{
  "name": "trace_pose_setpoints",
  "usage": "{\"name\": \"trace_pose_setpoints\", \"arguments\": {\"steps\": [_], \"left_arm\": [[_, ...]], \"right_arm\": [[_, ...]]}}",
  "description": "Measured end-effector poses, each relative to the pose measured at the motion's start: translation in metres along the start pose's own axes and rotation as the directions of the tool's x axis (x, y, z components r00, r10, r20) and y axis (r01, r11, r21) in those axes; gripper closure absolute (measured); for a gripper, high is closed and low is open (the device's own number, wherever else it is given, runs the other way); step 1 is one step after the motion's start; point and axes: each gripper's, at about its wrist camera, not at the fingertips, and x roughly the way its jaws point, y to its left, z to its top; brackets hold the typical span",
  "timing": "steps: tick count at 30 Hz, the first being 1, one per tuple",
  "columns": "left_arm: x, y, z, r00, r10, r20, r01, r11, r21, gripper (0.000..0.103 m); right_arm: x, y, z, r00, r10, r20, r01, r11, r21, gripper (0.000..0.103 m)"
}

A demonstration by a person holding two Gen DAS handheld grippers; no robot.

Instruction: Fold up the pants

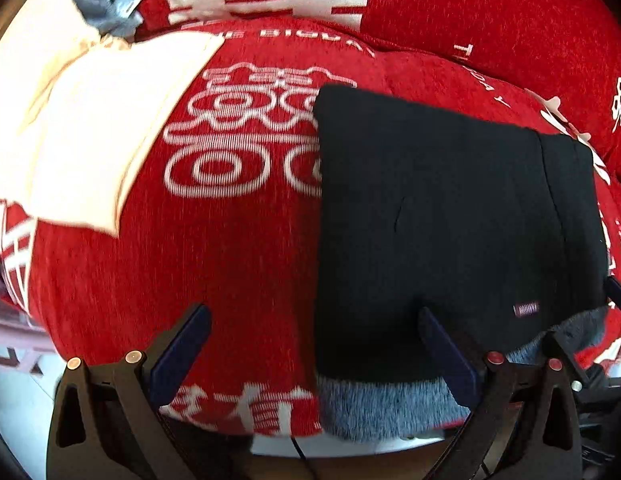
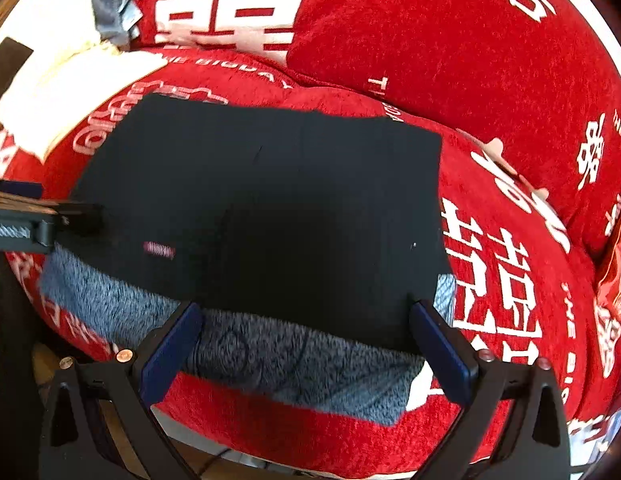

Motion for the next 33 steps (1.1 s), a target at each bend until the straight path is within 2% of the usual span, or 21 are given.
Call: {"name": "trace_pose_setpoints", "arguments": {"steps": [4, 6, 9, 12, 15, 18, 22, 26, 30, 33], "left_arm": [[-0.011, 0.0, -0.006, 1.0, -0.01, 0.017, 0.01, 1.0, -0.002, 0.0], [-0.013, -0.001, -0.009, 0.999, -0.03, 0.018, 0.03, 1.0, 0.002, 0.0], [-0.005, -0.005, -0.014, 1.0, -0.02, -0.002, 0.02, 1.0, 0.009, 0.0], [0.009, -0.004, -0.01, 0.999, -0.03, -0.029, 0.029, 1.0, -0.005, 0.0], [0.01, -0.003, -0.011, 0.999, -0.038, -0.029, 0.038, 0.999, -0.013, 0.0], [0.011, -0.005, -0.009, 0.999, -0.031, -0.025, 0.031, 1.0, -0.002, 0.0], [0.011, -0.005, -0.009, 0.999, -0.029, -0.023, 0.029, 1.0, 0.0, 0.0], [0.01, -0.006, -0.01, 1.0, -0.021, -0.019, 0.021, 1.0, 0.005, 0.0], [0.01, -0.007, -0.012, 1.0, -0.016, -0.019, 0.016, 1.0, 0.007, 0.0], [0.01, -0.008, -0.013, 1.0, -0.02, -0.018, 0.02, 1.0, 0.008, 0.0]], "right_arm": [[-0.01, 0.002, -0.002, 1.0, -0.015, 0.005, 0.015, 1.0, -0.008, 0.0], [-0.019, 0.004, -0.003, 0.999, -0.009, 0.038, 0.009, 1.0, 0.002, 0.0], [-0.025, 0.006, -0.008, 0.997, -0.012, 0.073, 0.012, 1.0, -0.002, 0.0], [-0.011, 0.006, -0.015, 0.999, 0.023, 0.026, -0.023, 1.0, 0.008, 0.0], [-0.007, 0.007, -0.02, 0.999, 0.001, 0.033, -0.001, 1.0, -0.009, 0.0], [-0.012, 0.003, -0.016, 0.999, 0.021, 0.033, -0.021, 1.0, -0.012, 0.0], [-0.022, -0.022, 0.006, 0.994, 0.08, 0.081, -0.086, 0.993, 0.075, 0.0], [-0.007, -0.033, 0.046, 0.993, 0.071, 0.096, -0.08, 0.992, 0.099, 0.0], [0.032, -0.03, 0.087, 0.994, 0.099, 0.046, -0.104, 0.988, 0.11, 0.0], [0.069, -0.026, 0.103, 0.997, 0.071, -0.03, -0.067, 0.992, 0.104, 0.0]]}}
